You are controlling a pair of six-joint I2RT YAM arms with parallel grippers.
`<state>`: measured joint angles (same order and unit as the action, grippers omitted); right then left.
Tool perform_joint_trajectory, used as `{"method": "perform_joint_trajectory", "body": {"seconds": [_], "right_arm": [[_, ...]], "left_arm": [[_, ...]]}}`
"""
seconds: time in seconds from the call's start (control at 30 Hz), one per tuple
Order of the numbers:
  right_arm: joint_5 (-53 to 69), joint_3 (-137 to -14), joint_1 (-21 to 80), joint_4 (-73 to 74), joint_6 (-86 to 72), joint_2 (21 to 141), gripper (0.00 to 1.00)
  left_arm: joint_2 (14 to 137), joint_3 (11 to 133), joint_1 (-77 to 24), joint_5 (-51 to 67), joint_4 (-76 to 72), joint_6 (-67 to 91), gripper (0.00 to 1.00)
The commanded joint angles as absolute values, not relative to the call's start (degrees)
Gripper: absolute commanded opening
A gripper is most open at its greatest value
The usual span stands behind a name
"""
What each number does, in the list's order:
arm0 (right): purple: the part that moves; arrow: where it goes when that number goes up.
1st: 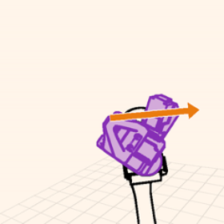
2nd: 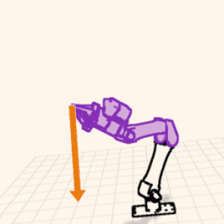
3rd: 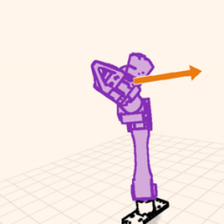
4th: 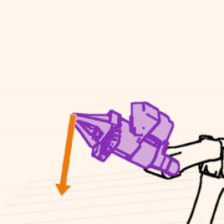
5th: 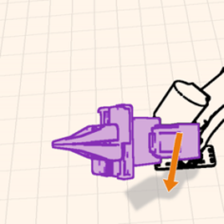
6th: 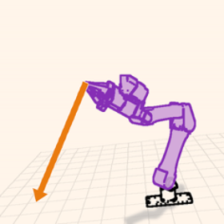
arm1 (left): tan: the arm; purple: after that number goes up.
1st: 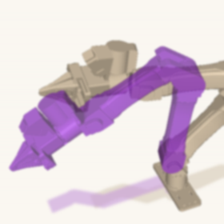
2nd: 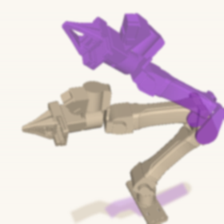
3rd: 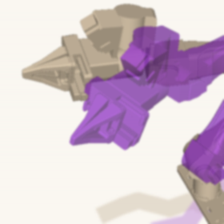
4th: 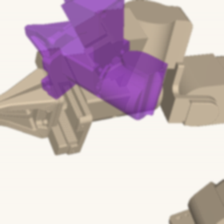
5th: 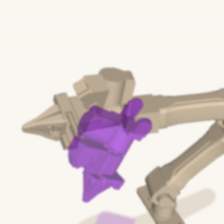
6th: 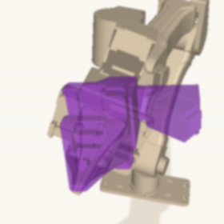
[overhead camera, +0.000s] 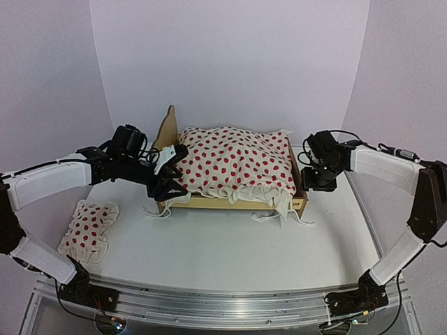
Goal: Set up the pet bed
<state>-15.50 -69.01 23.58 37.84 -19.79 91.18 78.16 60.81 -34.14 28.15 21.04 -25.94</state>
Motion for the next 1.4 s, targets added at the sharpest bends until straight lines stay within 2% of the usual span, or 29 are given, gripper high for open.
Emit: {"method": "perform_joint_trajectory", "body": {"seconds": [0.0, 0.2, 0.37, 0.5, 0.53, 0.7, 0.73, 0.97, 1.03, 1.37], "right_arm": [[-7.4, -75.0, 24.1, 41.8, -15.9, 86.0, 0.58], [-3.2, -71.3, 28.5, 38.8, -24.9, 85.4, 0.49], [-0.6, -68.7, 29.6, 34.4, -30.4, 87.9, 0.48], [3.3, -68.1, 30.2, 33.4, -33.0, 89.9, 0.44], [3.4, -67.7, 30.3, 33.4, -33.5, 89.8, 0.43], [1.2, -65.3, 30.5, 33.4, -34.8, 89.5, 0.41], [1.1, -65.3, 30.5, 33.4, -34.8, 90.1, 0.39], [-4.2, -66.8, 30.3, 34.6, -33.3, 90.9, 0.03], [-6.7, -67.6, 29.6, 36.2, -32.0, 89.5, 0.0], [-11.7, -70.8, 25.0, 44.0, -26.7, 86.1, 0.0]], "left_arm": [[81.2, 60.3, -36.2, 24.5, 17.1, -28.0, 0.7], [87.7, 61.7, -36.9, 17.3, 10.9, -32.1, 0.69], [90.9, 60.7, -37.0, 16.6, 8.3, -34.5, 0.62], [92.1, 60.3, -37.3, 16.3, 7.0, -34.8, 0.54], [92.3, 60.1, -37.3, 15.8, 6.1, -34.7, 0.49], [92.5, 60.2, -37.3, 14.4, 4.7, -35.5, 0.08], [92.5, 60.3, -37.3, 14.1, 4.7, -35.5, 0.02], [89.8, 64.6, -36.9, 11.8, 11.0, -35.1, 0.0], [88.6, 65.6, -36.4, 12.2, 13.6, -35.5, 0.0], [84.9, 64.5, -33.4, 12.4, 16.8, -37.2, 0.0]]}}
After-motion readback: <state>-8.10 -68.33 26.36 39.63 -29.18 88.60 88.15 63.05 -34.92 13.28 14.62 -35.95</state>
